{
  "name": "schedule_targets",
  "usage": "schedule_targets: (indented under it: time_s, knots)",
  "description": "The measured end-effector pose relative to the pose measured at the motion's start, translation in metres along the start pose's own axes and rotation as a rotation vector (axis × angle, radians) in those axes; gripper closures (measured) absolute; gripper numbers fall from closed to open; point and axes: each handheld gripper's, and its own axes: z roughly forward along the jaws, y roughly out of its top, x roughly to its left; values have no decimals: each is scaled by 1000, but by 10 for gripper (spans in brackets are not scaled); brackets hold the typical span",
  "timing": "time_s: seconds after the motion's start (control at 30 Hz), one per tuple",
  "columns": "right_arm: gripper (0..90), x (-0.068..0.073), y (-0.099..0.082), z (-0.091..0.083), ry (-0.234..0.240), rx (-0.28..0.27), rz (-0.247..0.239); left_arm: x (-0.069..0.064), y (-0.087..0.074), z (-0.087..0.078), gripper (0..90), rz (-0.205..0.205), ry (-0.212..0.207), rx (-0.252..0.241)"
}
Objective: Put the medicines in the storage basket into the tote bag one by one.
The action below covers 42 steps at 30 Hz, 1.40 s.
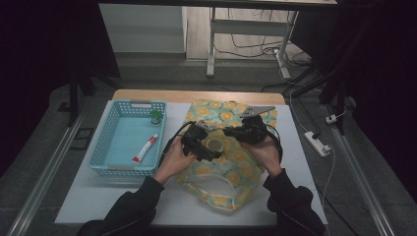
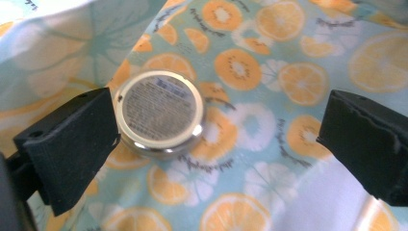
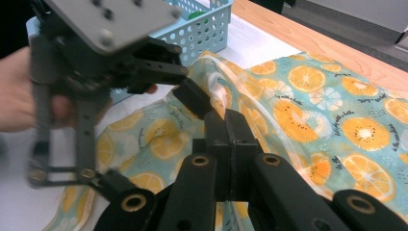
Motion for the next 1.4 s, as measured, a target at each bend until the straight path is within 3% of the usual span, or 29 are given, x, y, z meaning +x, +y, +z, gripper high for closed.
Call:
schedule_targets:
  time_s: [0.27,0.4,0.67,0.9,1.13,1.4]
  knots:
    - [900,0,0,1,2,-1,2,0,-12,-15,1,-11,-15,-38]
    - [900,0,0,0,2,-2,3,-1,-15,-24,1,-9,18,-54]
    - [900,1,-1,1,-1,2,2,2,-22,-41,1,-19,0,-48]
    - [900,0,-2,0,-5,3,3,10,-29,-57,1,-29,-4,-78]
    - [900,0,-2,-1,-9,1,0,19,-37,-73,1,-43,38,-109]
    - [900,0,-2,-1,-12,0,-1,35,-48,-102,1,-90,85,-154]
